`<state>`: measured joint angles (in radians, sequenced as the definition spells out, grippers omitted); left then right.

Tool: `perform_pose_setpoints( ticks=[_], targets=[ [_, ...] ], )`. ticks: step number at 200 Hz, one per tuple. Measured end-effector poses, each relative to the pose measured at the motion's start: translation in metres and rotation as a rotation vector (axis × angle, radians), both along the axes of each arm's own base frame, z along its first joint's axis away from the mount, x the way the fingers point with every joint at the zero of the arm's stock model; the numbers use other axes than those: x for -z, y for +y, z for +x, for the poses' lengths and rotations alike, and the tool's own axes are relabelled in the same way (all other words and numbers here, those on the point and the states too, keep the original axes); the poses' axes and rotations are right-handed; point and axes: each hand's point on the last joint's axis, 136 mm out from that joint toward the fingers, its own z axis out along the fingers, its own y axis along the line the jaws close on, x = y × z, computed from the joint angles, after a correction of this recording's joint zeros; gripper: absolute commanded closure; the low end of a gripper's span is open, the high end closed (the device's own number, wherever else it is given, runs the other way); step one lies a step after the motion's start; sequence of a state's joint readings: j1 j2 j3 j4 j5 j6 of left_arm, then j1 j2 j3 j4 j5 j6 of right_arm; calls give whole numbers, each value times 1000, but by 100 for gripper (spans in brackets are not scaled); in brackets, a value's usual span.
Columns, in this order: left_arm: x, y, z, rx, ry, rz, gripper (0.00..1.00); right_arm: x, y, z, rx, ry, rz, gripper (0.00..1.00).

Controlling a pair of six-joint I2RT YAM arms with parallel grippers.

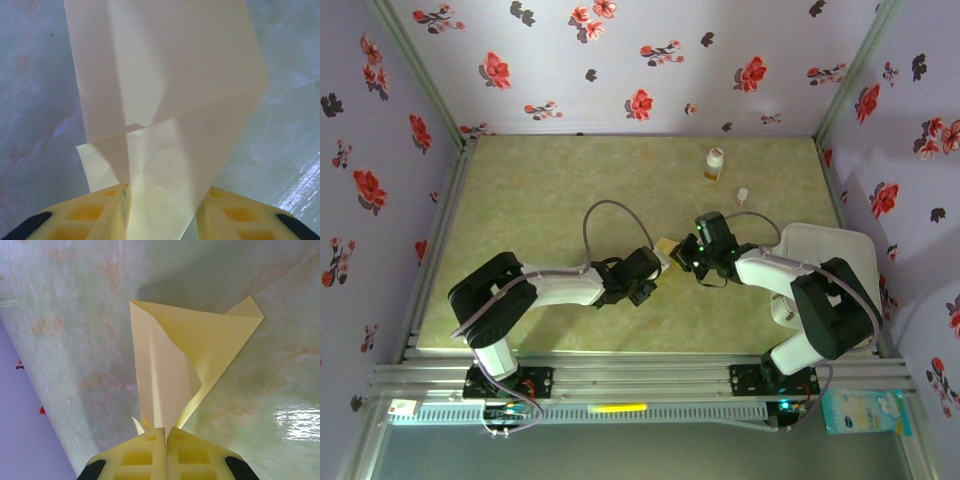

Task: Fold a paper plane with a square sheet of paper (pick it up from the middle)
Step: Fold the wing for the fifth time at the center of the table.

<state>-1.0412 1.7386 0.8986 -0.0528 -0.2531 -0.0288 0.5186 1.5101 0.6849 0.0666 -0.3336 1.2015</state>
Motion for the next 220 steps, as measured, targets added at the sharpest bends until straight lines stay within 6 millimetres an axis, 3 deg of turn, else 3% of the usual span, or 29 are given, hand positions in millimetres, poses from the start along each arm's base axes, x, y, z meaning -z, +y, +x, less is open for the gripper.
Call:
perform_pose_setpoints(
  ticks=[37,93,149,162,193,220],
  targets=[
    [-2,2,2,5,-32,22,70,-4,3,2,-1,-11,20,100],
    [-5,1,6,10,-66,31,90,-5,3,4,2,-15,23,100],
    [-6,0,7,8,-71,28,100,-4,1,4,7,-14,23,99],
    [-6,0,7,8,-71,28,100,-4,0,4,7,-14,23,94],
    [-5,1,7,6,-67,27,100,-4,-3,4,10,-18,10,71],
    [-2,0,2,1,-13,5,100,-15,-14,4,25,-53,-21,63]
  ],
)
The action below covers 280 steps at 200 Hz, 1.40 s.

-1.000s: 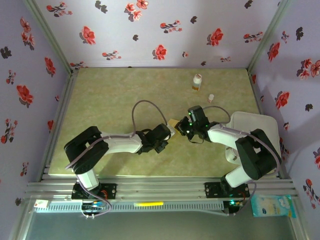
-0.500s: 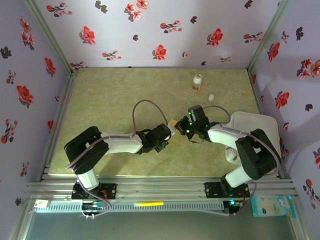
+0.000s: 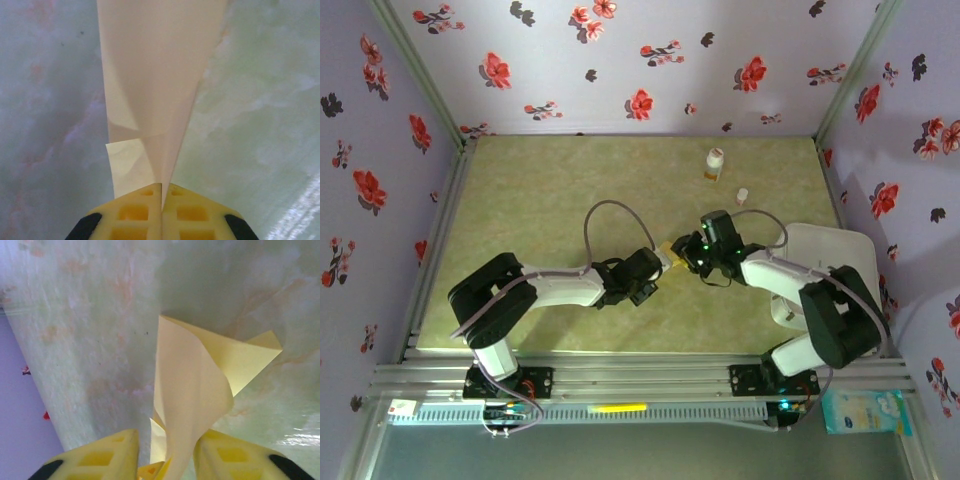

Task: Fold a paper plane with a square sheet of paper (pick it up from the middle)
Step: Fold the wing for the fifth time at the center of the table.

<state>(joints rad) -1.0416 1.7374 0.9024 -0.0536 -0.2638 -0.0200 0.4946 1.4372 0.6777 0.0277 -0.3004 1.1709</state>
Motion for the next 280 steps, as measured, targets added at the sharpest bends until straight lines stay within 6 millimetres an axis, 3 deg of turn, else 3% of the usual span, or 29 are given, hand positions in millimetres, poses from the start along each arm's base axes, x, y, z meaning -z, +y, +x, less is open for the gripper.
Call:
perform_pose_setpoints(
  ticks=[53,101,187,280],
  targets=[
    [-3,-5,-3,-31,178,-97,100,-32,-34,-1,65,-109,-66,57],
    [-8,-14,-4,-36,326,-189,100,-22,-56,-18,101,-100,-120,56],
    [4,-28,-15,-25,558,-258,100,-3,-60,-30,92,-53,-138,56],
    [12,-29,-12,-120,708,-327,100,12,-46,-33,9,-12,-106,58]
  ],
)
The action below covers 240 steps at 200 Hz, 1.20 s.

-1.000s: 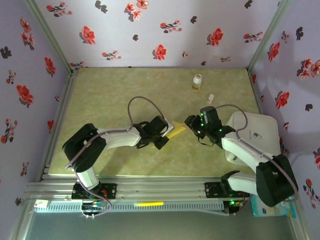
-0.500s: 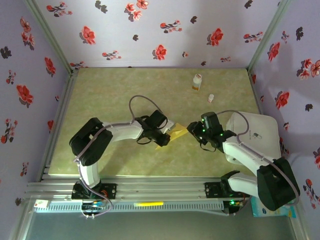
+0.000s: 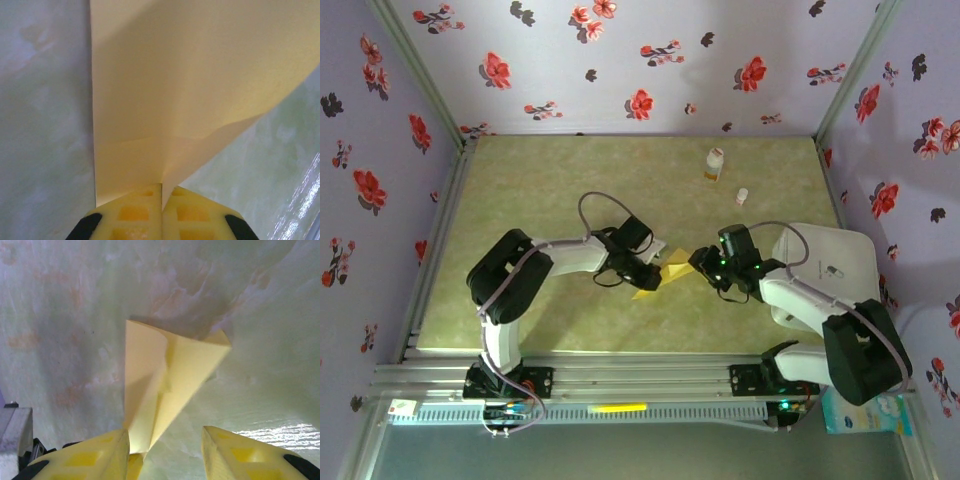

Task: Fold a paper plane with a square sheet of paper (pick it up from the middle)
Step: Fold the wing for the fifth time at the center of the table.

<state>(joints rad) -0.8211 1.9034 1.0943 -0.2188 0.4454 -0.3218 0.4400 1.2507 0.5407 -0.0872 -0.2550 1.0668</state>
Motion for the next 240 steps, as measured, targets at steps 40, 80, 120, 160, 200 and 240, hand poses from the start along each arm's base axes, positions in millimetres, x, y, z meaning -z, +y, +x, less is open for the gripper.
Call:
perform_pose_setpoints(
  ticks=[40,80,120,160,200,240],
  targets=[
    [2,23,9,-180,51,-28,100,-1,3,1,-20,-8,9,58],
    [1,35,11,-327,76,-26,100,8,10,1,-42,19,25,59],
    [-17,38,21,-447,70,-46,100,12,21,5,-80,24,60,67],
    [-25,32,21,-478,69,-48,100,18,40,12,-125,26,95,82],
    [-30,24,26,-468,72,-29,100,18,58,18,-169,19,118,85],
    [-22,22,26,-457,89,2,100,18,64,22,-183,5,131,95]
  ],
)
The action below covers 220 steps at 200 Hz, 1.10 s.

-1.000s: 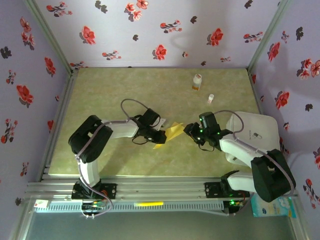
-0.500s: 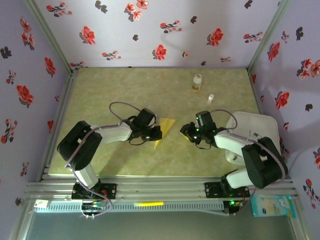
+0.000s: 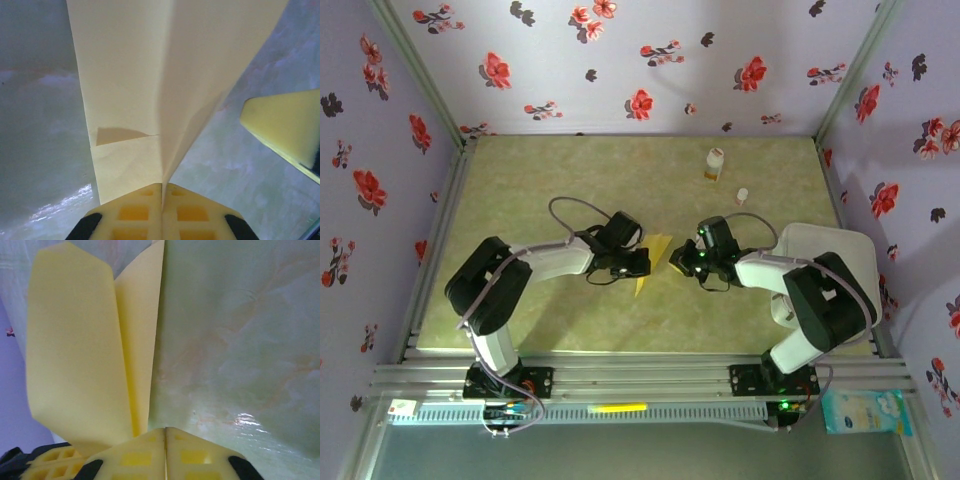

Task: Fold a paper plane with a square sheet of paper (pick it up from the middle)
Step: Fold the wing for the fifth time at the center of the table.

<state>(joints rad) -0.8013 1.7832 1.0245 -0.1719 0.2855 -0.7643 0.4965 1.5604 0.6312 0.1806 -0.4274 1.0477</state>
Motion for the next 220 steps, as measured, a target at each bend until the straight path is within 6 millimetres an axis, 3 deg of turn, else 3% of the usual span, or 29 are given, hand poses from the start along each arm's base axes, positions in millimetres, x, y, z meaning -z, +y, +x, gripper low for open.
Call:
perform_pose_setpoints(
  ticks=[59,131,181,220],
  targets=[
    [16,-1,-7,36,46,23,100,9,6,6,-8,-4,18,100],
    [14,-5,-10,64,53,4,100,12,19,26,-11,-17,37,100],
    [12,-7,-9,66,48,-7,100,28,20,29,-19,9,15,100],
    [10,-9,-9,77,45,-20,100,28,21,31,-50,0,-12,100]
  ],
)
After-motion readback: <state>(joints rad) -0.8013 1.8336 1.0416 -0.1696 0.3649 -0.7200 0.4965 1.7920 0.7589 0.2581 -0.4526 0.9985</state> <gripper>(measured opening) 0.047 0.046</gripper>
